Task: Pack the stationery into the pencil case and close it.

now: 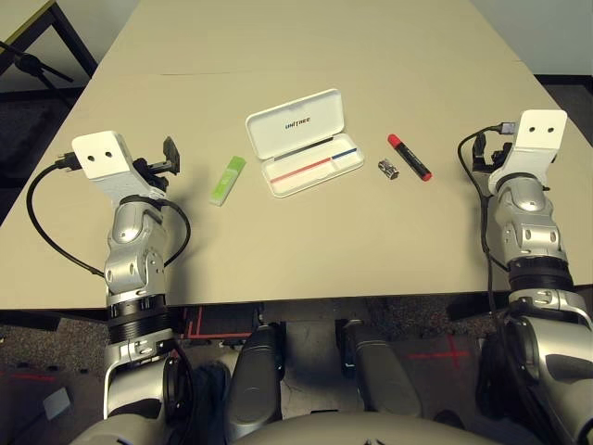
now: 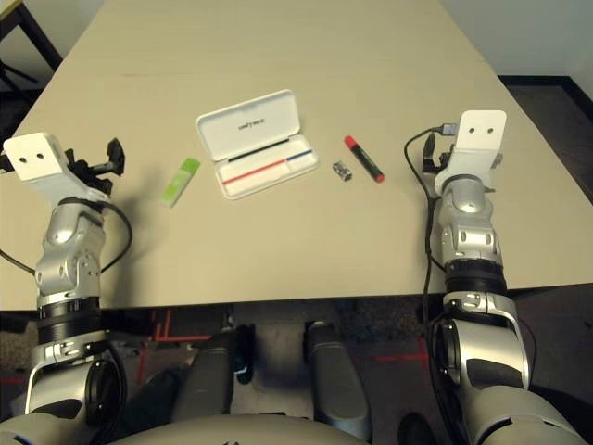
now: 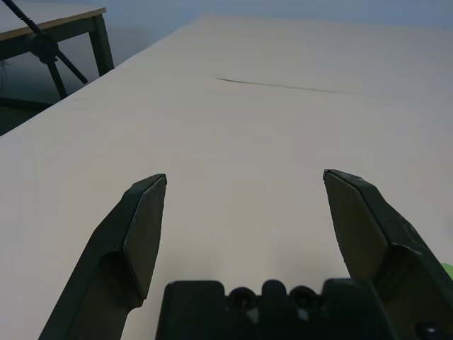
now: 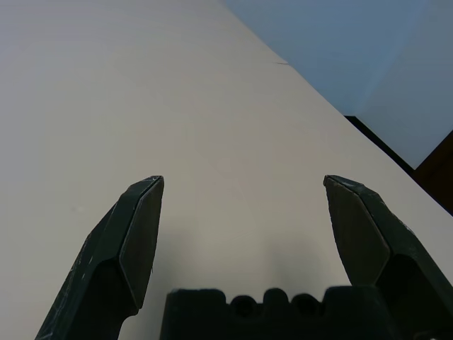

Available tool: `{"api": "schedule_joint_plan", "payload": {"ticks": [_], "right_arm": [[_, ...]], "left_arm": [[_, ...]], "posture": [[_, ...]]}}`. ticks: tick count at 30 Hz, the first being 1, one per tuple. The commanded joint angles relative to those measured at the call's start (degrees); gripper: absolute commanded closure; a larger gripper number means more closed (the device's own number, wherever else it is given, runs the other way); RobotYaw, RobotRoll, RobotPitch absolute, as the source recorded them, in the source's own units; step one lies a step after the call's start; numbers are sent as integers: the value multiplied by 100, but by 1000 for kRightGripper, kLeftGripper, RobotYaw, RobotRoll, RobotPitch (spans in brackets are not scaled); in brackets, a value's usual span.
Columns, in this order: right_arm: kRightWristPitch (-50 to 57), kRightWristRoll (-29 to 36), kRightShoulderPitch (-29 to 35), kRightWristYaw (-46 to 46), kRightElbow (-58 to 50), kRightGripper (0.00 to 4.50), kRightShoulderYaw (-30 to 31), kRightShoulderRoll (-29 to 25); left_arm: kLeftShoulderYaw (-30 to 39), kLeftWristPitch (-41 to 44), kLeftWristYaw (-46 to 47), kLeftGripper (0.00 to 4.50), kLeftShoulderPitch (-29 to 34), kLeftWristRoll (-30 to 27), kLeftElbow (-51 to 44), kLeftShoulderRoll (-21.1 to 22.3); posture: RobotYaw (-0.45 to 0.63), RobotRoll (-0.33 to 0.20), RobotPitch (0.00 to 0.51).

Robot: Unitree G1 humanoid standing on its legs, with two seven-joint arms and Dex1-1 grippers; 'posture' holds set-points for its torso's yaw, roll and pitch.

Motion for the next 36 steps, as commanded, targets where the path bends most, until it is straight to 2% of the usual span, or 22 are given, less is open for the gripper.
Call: {"api": "schedule_joint_plan", "payload": {"ticks": [1,5,15,23,27,28,30,36], "right_arm": [[-44,0,46,22,2,0,-40,-18],[-16,-3,-64,48,-2,0,-5,-17],[-308,165,24,594,4,0,-34,-54],[-864,710,-229,2525,310,0,48,-384],[-764,1047,-406,3677,339,0,108,-609],[-518,1339,-416,4204,239,0,86,-649],[-181,1704,-434,4947,113,0,80,-742],[-329,1657,-526,6157,337,0,300,-1044]], "left_arm": [[27,-19,48,45,99,-3,-101,-17],[-16,60,39,45,52,-10,-120,-7],[-129,296,-371,45,107,-73,-409,257],[-452,1258,-1740,45,205,-625,-1020,1020],[-871,1933,-2863,45,306,-1022,-1419,1665],[-959,2100,-3063,45,297,-1111,-1493,1798],[-1127,2352,-3412,45,210,-1251,-1583,2031],[-1863,2846,-4429,45,-367,-1283,-1538,2672]], "posture": [[-53,0,182],[-67,0,195],[-39,0,181],[-12,0,197],[2,0,191],[2,0,191],[12,0,187],[21,0,181]]}}
